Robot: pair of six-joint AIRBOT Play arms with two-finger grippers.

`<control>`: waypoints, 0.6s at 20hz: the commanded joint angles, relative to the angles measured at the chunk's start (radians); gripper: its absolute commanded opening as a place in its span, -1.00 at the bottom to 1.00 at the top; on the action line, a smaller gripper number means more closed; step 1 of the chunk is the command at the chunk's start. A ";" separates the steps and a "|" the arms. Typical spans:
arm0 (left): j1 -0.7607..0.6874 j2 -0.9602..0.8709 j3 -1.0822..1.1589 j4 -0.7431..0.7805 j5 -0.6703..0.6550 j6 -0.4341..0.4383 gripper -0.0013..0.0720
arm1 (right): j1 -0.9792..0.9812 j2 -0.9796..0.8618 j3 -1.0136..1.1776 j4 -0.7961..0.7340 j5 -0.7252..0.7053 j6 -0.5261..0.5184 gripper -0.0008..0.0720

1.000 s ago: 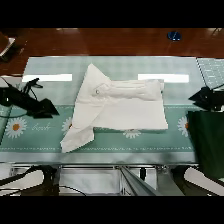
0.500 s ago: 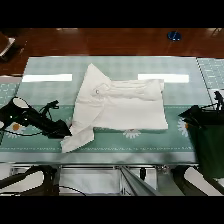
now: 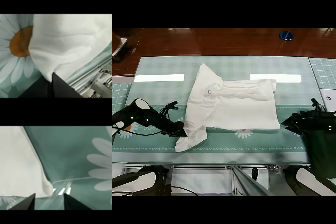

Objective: Fold the shirts.

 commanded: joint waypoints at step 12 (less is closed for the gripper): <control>0.020 0.072 0.330 -0.197 0.023 -0.002 -0.92 | 0.303 -0.157 0.442 0.240 0.031 -0.009 -0.91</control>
